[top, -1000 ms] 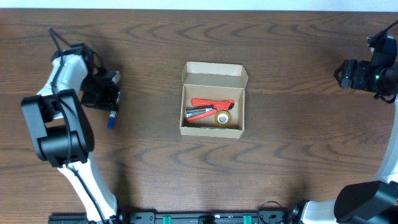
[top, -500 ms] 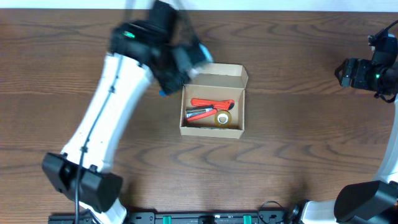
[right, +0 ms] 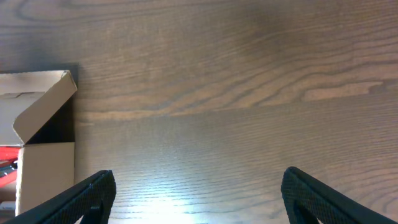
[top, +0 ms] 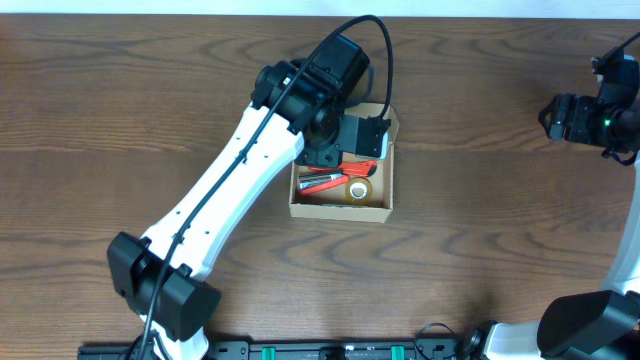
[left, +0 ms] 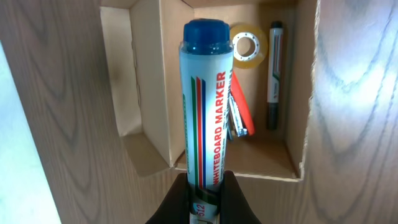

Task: Pack container
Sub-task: 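Carry the blue marker into the box and release it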

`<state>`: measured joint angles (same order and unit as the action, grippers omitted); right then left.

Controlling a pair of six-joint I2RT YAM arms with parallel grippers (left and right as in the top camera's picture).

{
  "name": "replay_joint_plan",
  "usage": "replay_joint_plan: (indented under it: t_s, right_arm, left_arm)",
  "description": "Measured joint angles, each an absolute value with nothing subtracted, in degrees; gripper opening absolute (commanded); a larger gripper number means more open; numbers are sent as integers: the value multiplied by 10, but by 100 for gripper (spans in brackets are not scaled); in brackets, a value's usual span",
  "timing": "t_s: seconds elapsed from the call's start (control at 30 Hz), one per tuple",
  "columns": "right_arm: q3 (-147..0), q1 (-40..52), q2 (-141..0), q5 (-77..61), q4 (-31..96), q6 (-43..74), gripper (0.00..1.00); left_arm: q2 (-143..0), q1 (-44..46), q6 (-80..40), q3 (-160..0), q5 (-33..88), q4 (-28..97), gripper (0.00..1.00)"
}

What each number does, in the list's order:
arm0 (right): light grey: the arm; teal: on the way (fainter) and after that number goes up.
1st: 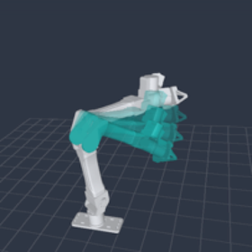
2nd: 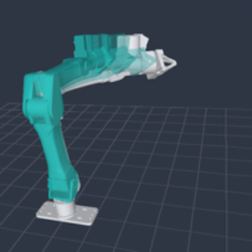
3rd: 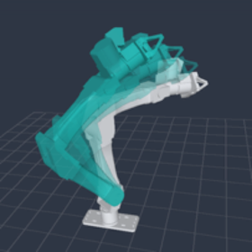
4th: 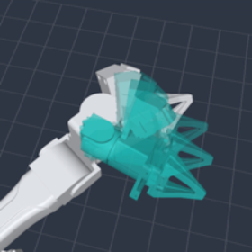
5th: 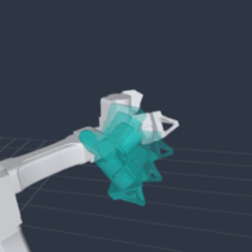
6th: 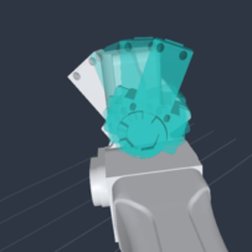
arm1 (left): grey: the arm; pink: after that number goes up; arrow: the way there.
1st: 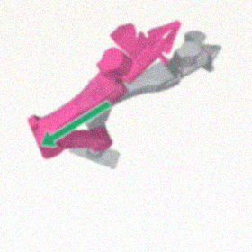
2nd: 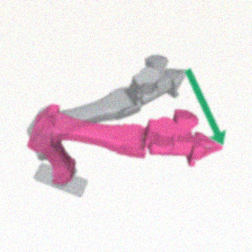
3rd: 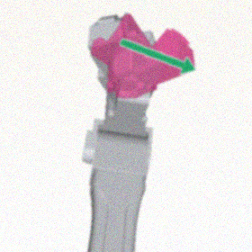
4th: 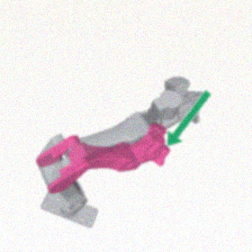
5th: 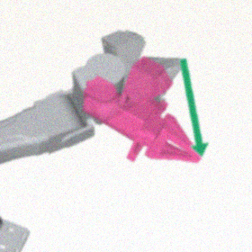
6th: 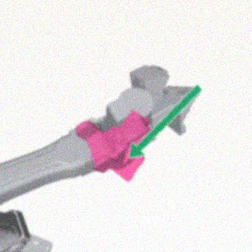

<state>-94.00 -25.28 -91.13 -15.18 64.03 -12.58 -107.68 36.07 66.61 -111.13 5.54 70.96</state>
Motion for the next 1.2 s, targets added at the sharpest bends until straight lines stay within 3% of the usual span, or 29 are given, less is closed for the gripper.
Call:
replay_joint_plan:
  t_s: [0.43,0.93,1.2]
  right_arm:
    - [-940,-253,-911,-152,641,-126,85]
    - [-940,-253,-911,-152,645,-126,85]
    - [-940,-253,-911,-152,647,-126,85]
  left_arm:
    - [-1225,356,673,-1110,79,677,6]
    - [-1302,355,645,-1110,121,670,6]
    - [-1320,351,638,-1110,133,669,25]
